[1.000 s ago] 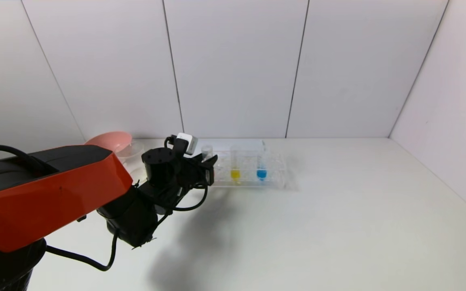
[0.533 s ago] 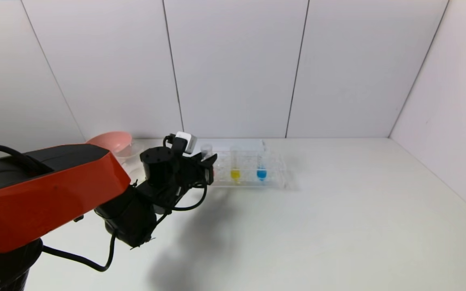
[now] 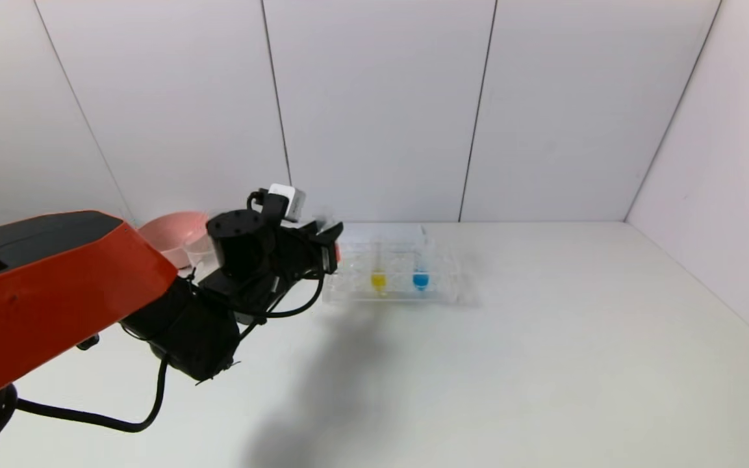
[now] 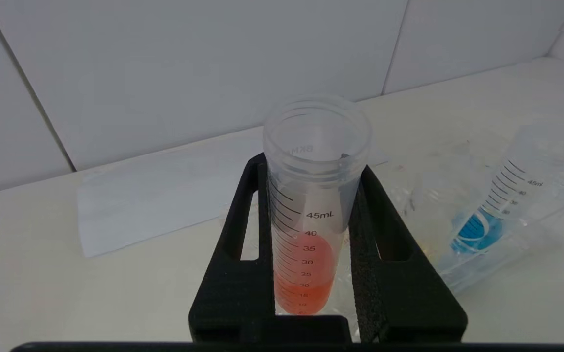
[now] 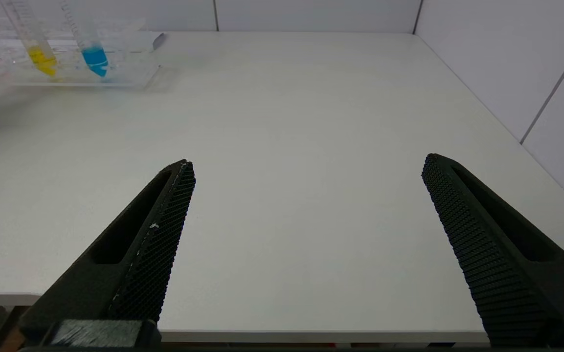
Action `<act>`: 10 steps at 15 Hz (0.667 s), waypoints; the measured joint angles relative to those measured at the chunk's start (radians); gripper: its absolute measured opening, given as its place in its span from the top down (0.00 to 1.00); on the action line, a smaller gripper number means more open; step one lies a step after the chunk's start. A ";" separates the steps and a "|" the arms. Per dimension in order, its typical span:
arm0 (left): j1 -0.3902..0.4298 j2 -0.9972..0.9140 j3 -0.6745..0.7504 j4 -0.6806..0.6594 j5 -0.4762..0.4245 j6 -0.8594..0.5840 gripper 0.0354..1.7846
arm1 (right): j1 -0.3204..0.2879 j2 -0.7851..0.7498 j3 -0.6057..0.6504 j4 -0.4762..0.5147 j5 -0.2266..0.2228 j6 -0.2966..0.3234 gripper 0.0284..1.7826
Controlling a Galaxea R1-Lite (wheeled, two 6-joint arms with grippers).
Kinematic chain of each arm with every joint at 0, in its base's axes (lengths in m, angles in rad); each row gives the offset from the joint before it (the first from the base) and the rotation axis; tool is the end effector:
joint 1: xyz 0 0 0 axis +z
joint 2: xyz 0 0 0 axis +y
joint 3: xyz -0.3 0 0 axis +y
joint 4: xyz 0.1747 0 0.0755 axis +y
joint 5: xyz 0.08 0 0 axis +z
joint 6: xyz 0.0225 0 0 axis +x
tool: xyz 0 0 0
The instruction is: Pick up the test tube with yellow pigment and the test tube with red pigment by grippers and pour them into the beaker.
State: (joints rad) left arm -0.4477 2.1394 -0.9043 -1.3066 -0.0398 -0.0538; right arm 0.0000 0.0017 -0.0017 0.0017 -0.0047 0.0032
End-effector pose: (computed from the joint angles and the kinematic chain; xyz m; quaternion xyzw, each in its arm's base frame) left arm 0.3535 -0.1708 0.1200 -0.0333 -0.0285 -0.2420 0.9693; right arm -0.0228 -0.0001 0.0758 0.0016 0.0008 -0.0024 1.0000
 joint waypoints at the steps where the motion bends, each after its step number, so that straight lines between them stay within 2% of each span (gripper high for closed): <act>1: 0.002 -0.018 -0.011 0.021 0.001 0.000 0.76 | 0.000 0.000 0.000 0.000 0.000 0.000 0.05; 10: 0.014 -0.201 -0.081 0.218 0.000 0.001 0.76 | 0.000 0.000 0.000 0.000 0.000 0.000 0.05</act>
State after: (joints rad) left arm -0.4338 1.9387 -0.9851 -1.0887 -0.0394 -0.0532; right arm 0.0000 0.0017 -0.0017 0.0017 -0.0047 0.0032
